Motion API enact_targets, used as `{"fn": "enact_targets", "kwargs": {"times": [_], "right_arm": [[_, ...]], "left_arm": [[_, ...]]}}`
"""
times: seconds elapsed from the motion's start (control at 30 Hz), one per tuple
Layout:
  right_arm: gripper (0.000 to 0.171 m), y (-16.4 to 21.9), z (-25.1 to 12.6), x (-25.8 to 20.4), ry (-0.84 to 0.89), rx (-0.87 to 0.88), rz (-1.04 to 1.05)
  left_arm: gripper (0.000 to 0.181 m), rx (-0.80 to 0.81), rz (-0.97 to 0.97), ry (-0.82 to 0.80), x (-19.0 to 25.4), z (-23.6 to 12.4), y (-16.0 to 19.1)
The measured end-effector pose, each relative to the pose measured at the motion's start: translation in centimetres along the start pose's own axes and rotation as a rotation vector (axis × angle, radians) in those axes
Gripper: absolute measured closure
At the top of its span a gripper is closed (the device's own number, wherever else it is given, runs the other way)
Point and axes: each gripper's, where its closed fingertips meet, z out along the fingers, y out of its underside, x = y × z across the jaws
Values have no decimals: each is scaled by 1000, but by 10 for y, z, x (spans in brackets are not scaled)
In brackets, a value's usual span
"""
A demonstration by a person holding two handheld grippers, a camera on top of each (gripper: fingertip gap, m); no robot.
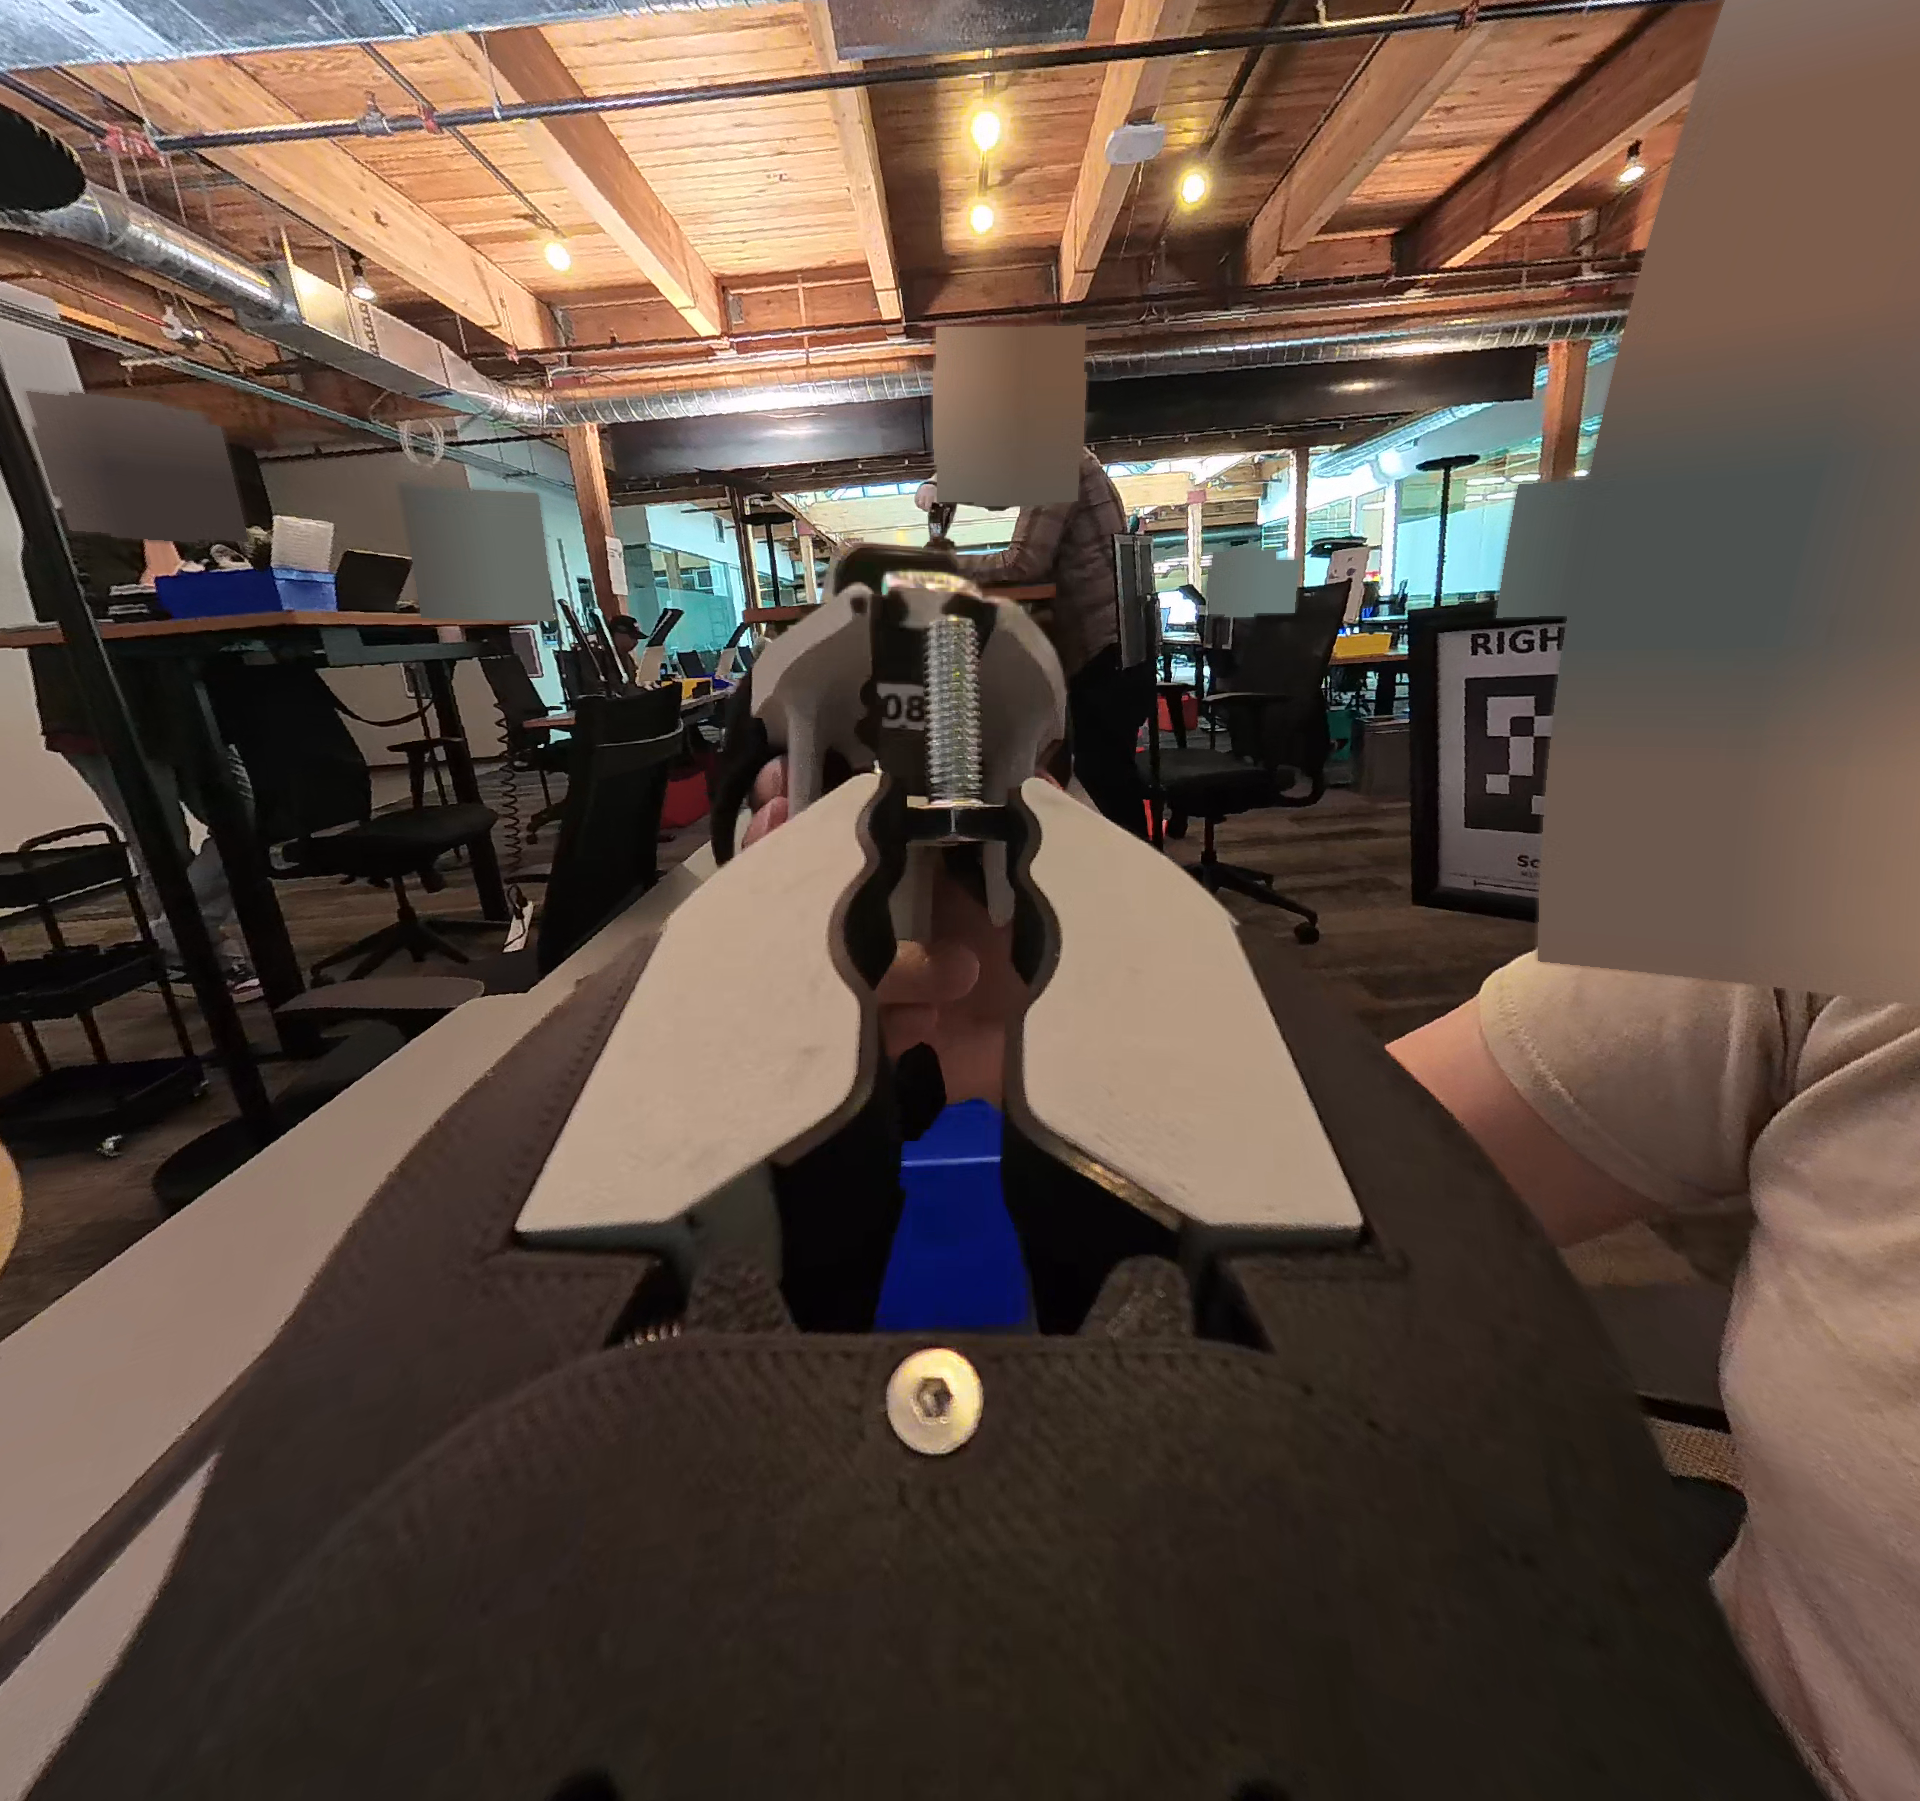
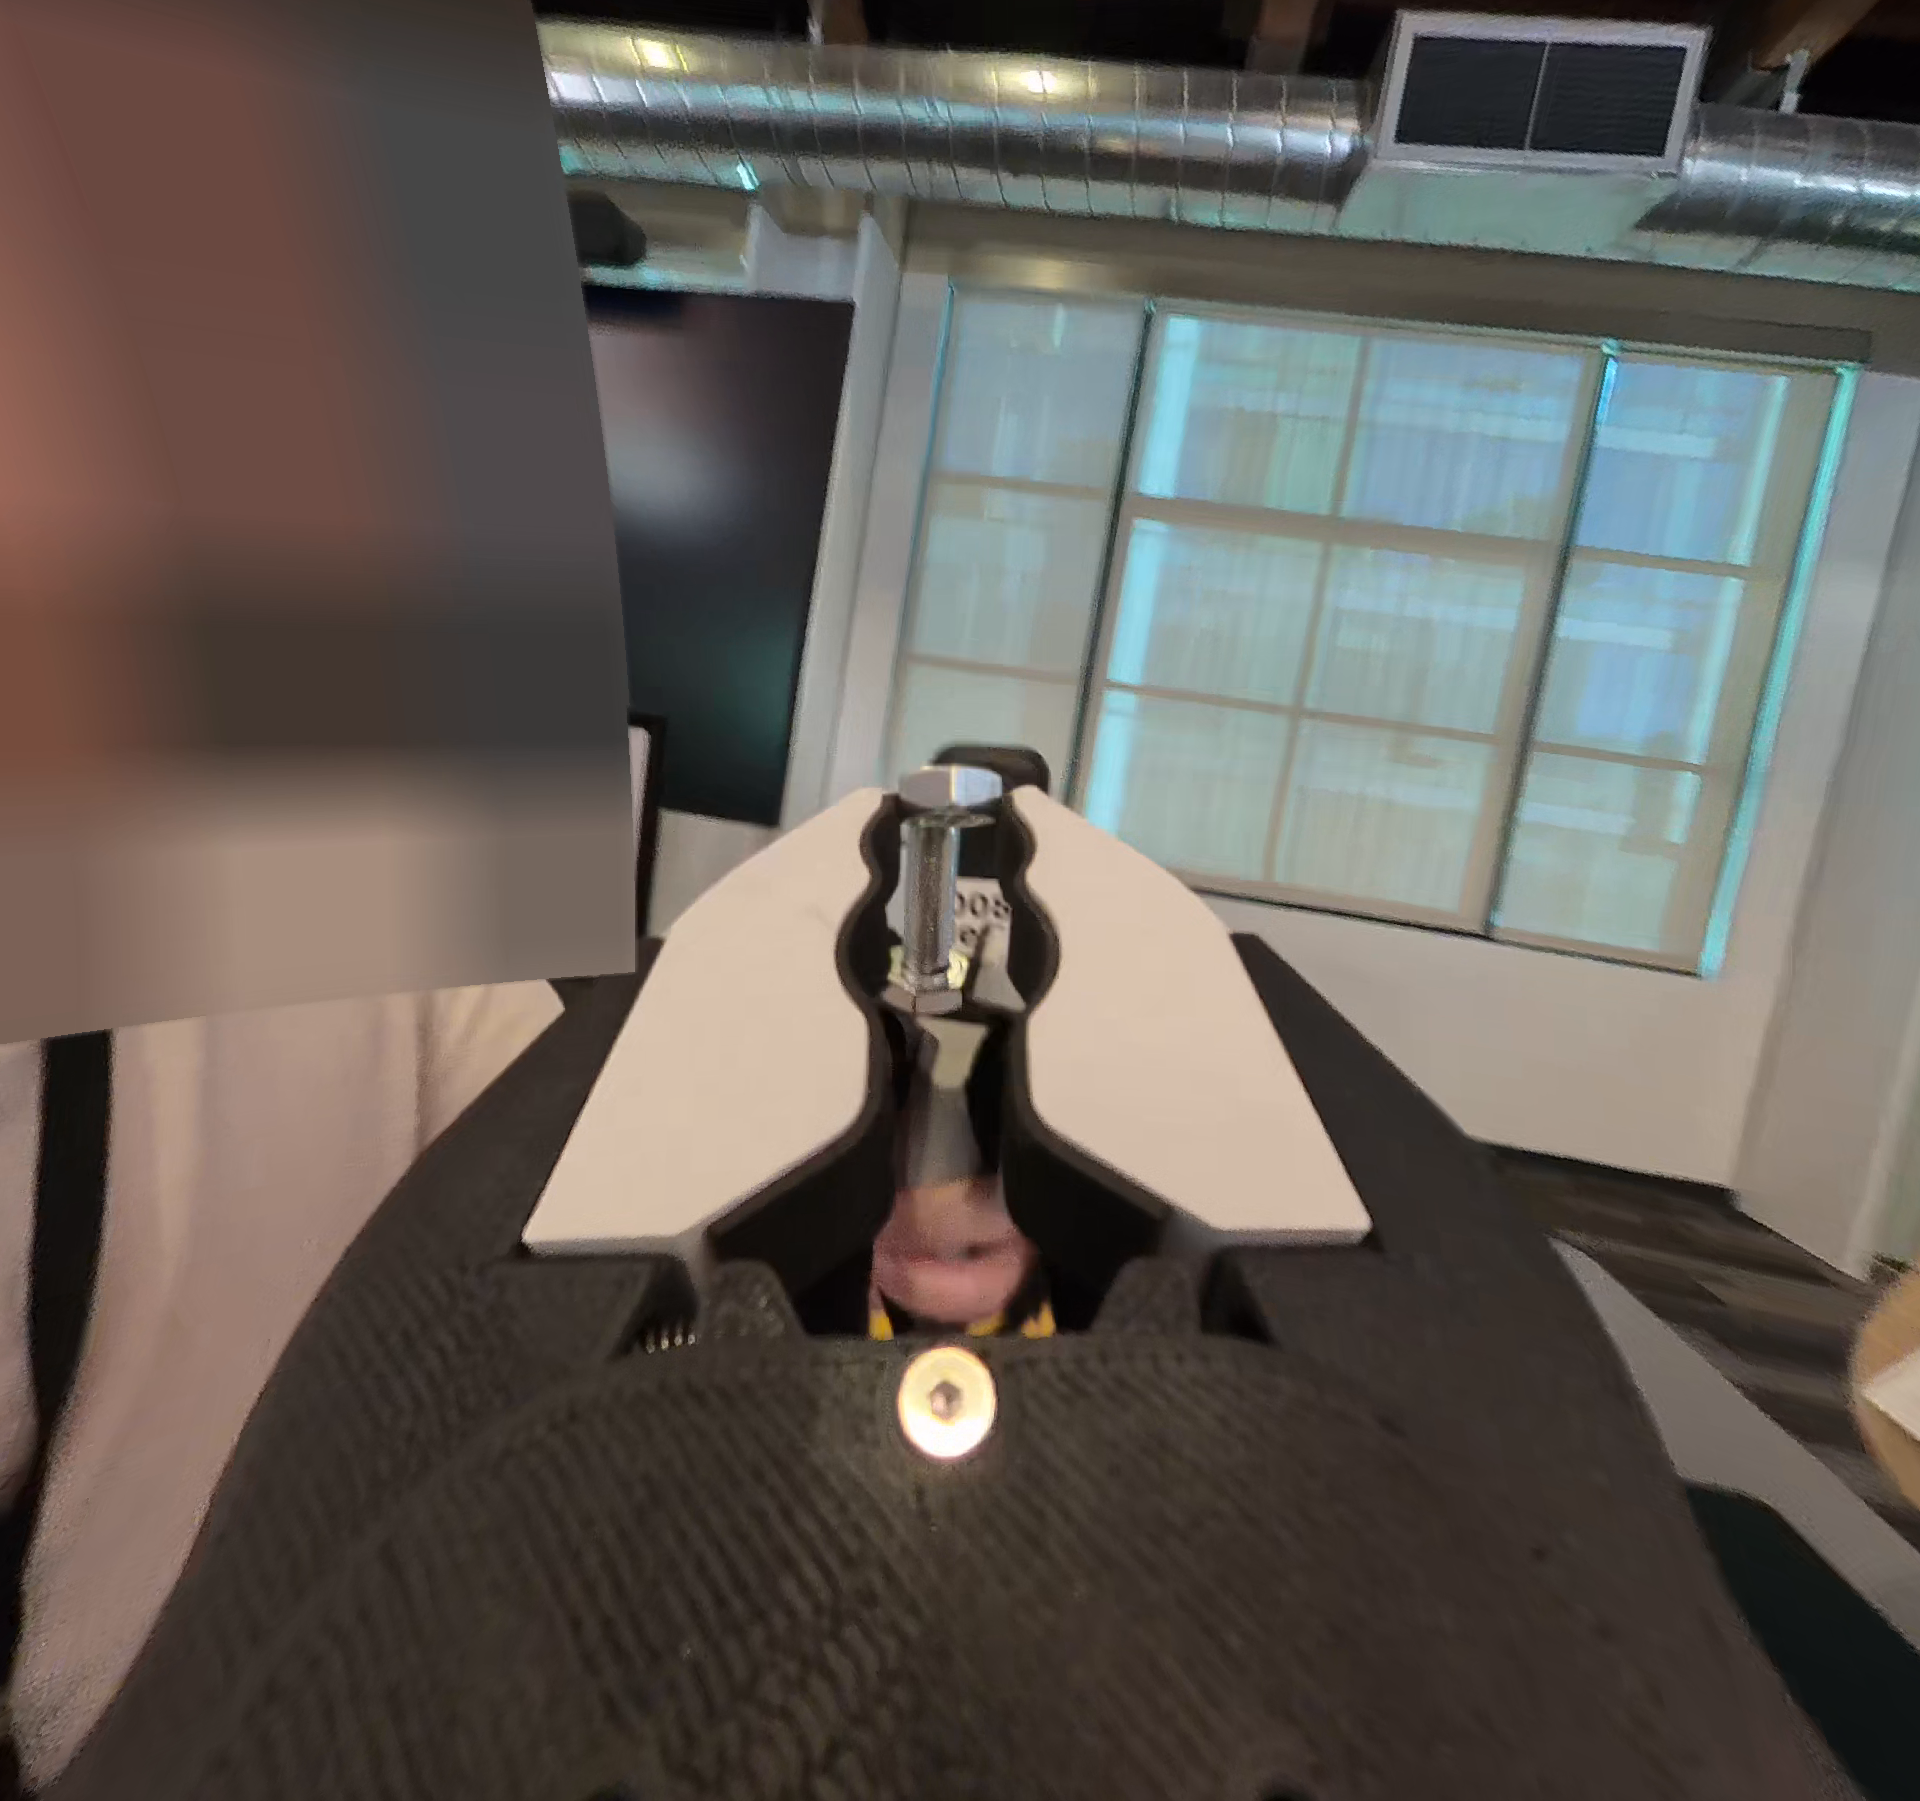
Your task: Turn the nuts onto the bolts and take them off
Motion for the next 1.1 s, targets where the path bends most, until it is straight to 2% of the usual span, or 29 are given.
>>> {"fn": "enact_targets", "kwargs": {"times": [0.1,0.3,0.4,0.5,0.9,1.1], "right_arm": [[153,4,-6,4,56,-127,-90],[153,39,-27,15,202,-606,-267],[153,50,-34,19,250,-745,-329],[153,50,-34,15,236,-762,-347],[153,49,-38,4,180,-761,-266],[153,70,-55,-6,136,-928,-152]], "left_arm": [[163,-28,48,-33,-5,-5,-3],[163,-290,208,-154,-23,-14,12],[163,-411,268,-161,-23,-15,26],[163,-494,298,-175,-24,-15,39],[163,-551,243,-128,-19,-11,54],[163,-696,276,-65,-13,-17,80]]}}
